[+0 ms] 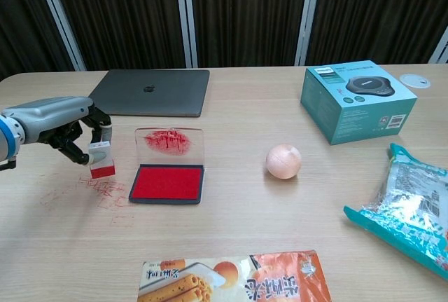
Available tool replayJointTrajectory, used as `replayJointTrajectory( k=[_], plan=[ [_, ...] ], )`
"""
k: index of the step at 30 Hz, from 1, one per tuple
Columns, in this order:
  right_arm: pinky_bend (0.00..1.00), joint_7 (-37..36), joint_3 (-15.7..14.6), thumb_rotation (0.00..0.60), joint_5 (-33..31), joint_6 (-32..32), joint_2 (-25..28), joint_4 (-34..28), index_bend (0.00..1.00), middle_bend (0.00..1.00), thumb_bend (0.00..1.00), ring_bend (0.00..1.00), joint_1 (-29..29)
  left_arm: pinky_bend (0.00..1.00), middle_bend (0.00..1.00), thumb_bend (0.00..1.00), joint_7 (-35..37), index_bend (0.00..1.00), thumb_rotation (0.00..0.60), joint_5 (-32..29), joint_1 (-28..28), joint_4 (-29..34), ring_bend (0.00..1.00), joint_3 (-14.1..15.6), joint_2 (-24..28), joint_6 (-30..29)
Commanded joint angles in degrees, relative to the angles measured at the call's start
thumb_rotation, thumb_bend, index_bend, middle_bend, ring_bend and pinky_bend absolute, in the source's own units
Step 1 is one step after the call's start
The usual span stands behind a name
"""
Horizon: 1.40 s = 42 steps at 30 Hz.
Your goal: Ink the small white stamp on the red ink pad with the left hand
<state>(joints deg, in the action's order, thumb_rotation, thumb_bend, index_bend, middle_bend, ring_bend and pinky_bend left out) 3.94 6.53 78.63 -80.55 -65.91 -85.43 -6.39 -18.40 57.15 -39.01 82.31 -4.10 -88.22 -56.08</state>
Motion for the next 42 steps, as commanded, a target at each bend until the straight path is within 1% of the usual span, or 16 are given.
replayJointTrajectory(
  k=[1, 8, 14, 20, 25, 28, 34, 38, 39, 41, 42],
  plan=[
    [0.0, 0.0, 0.0, 0.6, 0.1, -0.1, 0.0, -0.1, 0.0, 0.0, 0.0, 0.0, 0.0, 0.84, 0.56, 0.36, 1.5, 0.55, 0.6, 1.6, 0.9, -1.8, 0.86, 0.8, -0.3, 0.3],
    [0.0, 0.0, 0.1, 0.6, -0.2, -0.2, 0.1, -0.2, 0.0, 0.0, 0.0, 0.0, 0.1, 0.84, 0.54, 0.36, 2.0, 0.54, 0.6, 2.8, 1.7, -4.5, 0.86, 1.5, -1.8, 0.8],
    [0.0, 0.2, 0.0, 0.6, -0.3, 0.1, 0.2, -0.1, 0.0, 0.0, 0.0, 0.0, 0.1, 0.84, 0.48, 0.35, 1.2, 0.52, 0.6, 3.5, 2.1, -7.0, 0.86, 1.7, -3.6, 0.9],
    [0.0, 0.3, 0.1, 0.6, -0.5, 0.3, 0.2, 0.0, 0.0, 0.0, 0.0, 0.0, 0.0, 0.84, 0.42, 0.35, 1.3, 0.48, 0.6, 3.9, 2.6, -7.5, 0.85, 1.6, -4.5, 1.2],
    [0.0, 0.3, 0.1, 0.6, -0.6, 0.4, 0.2, -0.1, 0.0, 0.0, 0.0, 0.0, 0.0, 0.84, 0.37, 0.3, 1.0, 0.44, 0.6, 4.2, 2.9, -7.2, 0.85, 1.5, -4.4, 1.1],
    [0.0, 0.4, 0.0, 0.6, -0.5, 0.4, 0.2, -0.1, 0.0, 0.0, 0.0, 0.0, 0.0, 0.83, 0.36, 0.3, 0.8, 0.42, 0.6, 4.5, 3.2, -6.7, 0.85, 1.3, -4.1, 0.7],
    [0.0, 0.2, 0.0, 0.6, -0.2, 0.2, 0.3, -0.5, 0.0, 0.0, 0.0, 0.0, 0.0, 0.83, 0.33, 0.3, 1.3, 0.4, 0.6, 5.9, 4.3, -3.5, 0.84, 0.7, -1.3, -1.8],
    [0.0, -0.2, -0.2, 0.6, 0.3, 0.0, 0.6, -0.9, 0.0, 0.0, 0.0, 0.0, 0.1, 0.81, 0.3, 0.29, 1.8, 0.39, 0.6, 8.0, 6.2, 2.0, 0.82, 0.3, 3.5, -5.9],
    [0.0, -0.2, -0.3, 0.6, 0.5, -0.1, 0.6, -1.1, 0.0, 0.0, 0.0, 0.0, 0.1, 0.79, 0.29, 0.27, 1.9, 0.39, 0.6, 8.5, 6.6, 3.1, 0.8, 0.3, 4.4, -6.9],
    [0.0, -0.8, -0.5, 0.6, 1.5, -0.7, 1.0, -1.9, 0.0, 0.0, 0.0, 0.0, 0.3, 0.74, 0.26, 0.16, 2.6, 0.37, 0.6, 12.1, 10.6, 8.0, 0.74, 0.6, 9.5, -15.1],
    [0.0, -1.0, -0.6, 0.6, 1.7, -0.8, 1.1, -2.1, 0.0, 0.0, 0.0, 0.0, 0.3, 0.67, 0.21, 0.07, 2.9, 0.34, 0.6, 13.5, 11.8, 9.5, 0.66, 1.4, 11.0, -17.0]
  ],
)
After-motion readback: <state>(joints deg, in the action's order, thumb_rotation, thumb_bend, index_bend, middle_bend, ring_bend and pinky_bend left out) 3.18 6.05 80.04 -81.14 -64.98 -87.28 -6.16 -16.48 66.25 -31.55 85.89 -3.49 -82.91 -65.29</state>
